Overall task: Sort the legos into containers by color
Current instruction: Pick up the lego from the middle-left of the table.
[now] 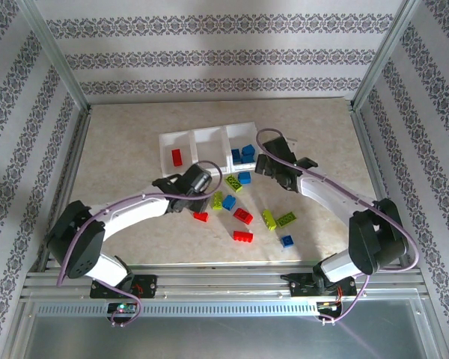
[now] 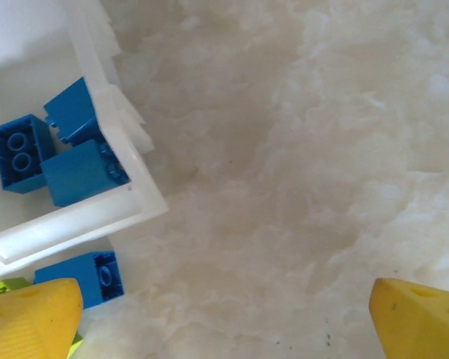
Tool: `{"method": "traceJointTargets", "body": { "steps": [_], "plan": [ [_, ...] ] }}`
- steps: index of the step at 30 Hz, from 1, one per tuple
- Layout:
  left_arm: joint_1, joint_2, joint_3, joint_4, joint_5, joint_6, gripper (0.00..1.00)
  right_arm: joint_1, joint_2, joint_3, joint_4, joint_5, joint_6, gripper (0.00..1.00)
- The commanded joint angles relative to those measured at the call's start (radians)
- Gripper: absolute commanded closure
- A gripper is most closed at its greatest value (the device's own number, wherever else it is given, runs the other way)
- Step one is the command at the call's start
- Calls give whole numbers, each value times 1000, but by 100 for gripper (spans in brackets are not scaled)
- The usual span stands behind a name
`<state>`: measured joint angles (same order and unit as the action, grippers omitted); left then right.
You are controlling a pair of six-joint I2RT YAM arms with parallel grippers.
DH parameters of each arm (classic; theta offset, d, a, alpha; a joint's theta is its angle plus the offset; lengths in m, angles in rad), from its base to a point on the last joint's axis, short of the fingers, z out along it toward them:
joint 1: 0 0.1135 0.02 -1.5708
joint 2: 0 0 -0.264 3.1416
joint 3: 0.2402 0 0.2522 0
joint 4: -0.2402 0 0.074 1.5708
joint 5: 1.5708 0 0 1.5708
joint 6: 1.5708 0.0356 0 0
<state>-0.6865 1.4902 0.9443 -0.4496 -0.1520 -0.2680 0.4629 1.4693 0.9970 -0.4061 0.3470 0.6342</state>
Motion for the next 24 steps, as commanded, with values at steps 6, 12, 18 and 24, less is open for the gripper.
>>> {"method": "traceJointTargets", "body": {
  "steps": [6,12,18,24],
  "plan": [
    [179,-10,113,60,-76,-25,46,17,-87,-72,20,100,81,2],
    [265,68,183,75,-32,4,48,17,-115,-96,15,113,92,2],
    [264,24,156,30,113,-9,37,19,-151,-125,6,141,104,1],
    [164,-21,55,-85,187,-75,29,14,-166,-127,4,158,102,2]
  ]
}}
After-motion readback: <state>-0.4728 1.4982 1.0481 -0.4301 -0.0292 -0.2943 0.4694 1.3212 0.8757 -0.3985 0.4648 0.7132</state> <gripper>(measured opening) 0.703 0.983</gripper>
